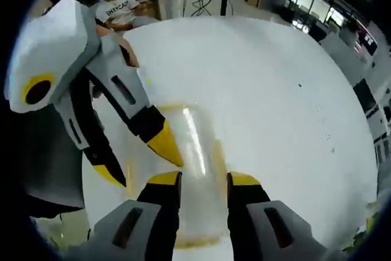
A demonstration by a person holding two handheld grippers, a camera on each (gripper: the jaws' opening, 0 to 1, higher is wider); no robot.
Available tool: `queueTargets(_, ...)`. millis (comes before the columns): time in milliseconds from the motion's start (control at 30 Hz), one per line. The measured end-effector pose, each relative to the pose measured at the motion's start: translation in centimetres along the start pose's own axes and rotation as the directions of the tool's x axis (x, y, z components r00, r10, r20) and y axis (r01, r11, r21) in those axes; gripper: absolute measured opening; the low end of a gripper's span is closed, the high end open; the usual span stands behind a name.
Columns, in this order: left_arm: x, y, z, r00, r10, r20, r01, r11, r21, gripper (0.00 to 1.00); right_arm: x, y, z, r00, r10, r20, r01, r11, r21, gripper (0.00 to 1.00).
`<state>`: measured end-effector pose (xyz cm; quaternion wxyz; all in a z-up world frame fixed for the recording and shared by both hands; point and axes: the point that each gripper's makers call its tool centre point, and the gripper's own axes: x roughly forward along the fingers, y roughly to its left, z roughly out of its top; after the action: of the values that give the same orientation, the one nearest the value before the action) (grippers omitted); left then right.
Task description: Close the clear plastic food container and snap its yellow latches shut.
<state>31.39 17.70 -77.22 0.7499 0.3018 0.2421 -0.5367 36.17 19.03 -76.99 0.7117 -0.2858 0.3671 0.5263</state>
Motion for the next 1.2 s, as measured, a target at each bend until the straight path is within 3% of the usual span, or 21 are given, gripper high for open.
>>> queueTargets(67,0.0,0.0,0.1,1.0,0.002,0.004,-0.002,1.0,-0.021,0.44,0.1,0.8,0.3,0.998,-0.017,0.061,0.016,1.0,0.02,0.32)
queueTargets(100,0.0,0.0,0.1,1.0,0.0,0.003,0.0,1.0,-0.028,0.44,0.1,1.5,0.1,0.998,0.005,0.06,-0.007,0.999,0.038,0.3)
queueTargets(167,-0.1,0.0,0.1,1.0,-0.003,0.011,0.004,0.999,-0.037,0.44,0.0,1.2,0.7,0.99,-0.05,0.13,0.051,0.999,-0.002,0.29)
queueTargets(333,-0.4,0.2,0.4,0.999,-0.025,0.038,0.03,0.991,-0.129,0.4,-0.6,1.3,0.1,0.98,-0.105,0.167,0.1,0.994,0.039,0.28)
queueTargets(400,-0.6,0.4,0.2,0.999,-0.021,0.033,0.025,0.992,-0.128,0.37,-1.1,1.5,-0.2,0.976,-0.114,0.184,0.105,0.993,0.057,0.28)
queueTargets(567,-1.2,0.5,0.5,0.996,0.012,0.083,0.0,0.991,-0.136,0.37,-3.1,1.5,0.2,0.942,-0.148,0.3,0.096,0.979,0.182,0.27)
queueTargets(633,-1.6,0.8,0.8,0.992,0.036,0.124,-0.017,0.988,-0.153,0.37,-3.7,1.8,0.3,0.927,-0.144,0.346,0.081,0.978,0.193,0.28)
queueTargets(767,-2.1,1.1,0.7,0.982,0.065,0.179,-0.021,0.971,-0.238,0.37,-4.1,2.1,-0.6,0.917,-0.176,0.357,0.084,0.962,0.259,0.36)
queueTargets(933,-3.0,1.7,0.1,0.971,0.113,0.209,-0.053,0.96,-0.274,0.36,-4.2,2.7,-0.8,0.898,-0.203,0.39,0.094,0.955,0.282,0.46)
queueTargets(1067,-4.0,2.5,0.3,0.949,0.167,0.268,-0.051,0.919,-0.391,0.35,-4.7,2.9,-0.8,0.867,-0.256,0.427,0.124,0.942,0.313,0.51)
queueTargets(1200,-4.6,3.1,-0.6,0.942,0.207,0.265,-0.085,0.909,-0.409,0.39,-5.0,2.9,-1.3,0.838,-0.293,0.46,0.142,0.932,0.335,0.61)
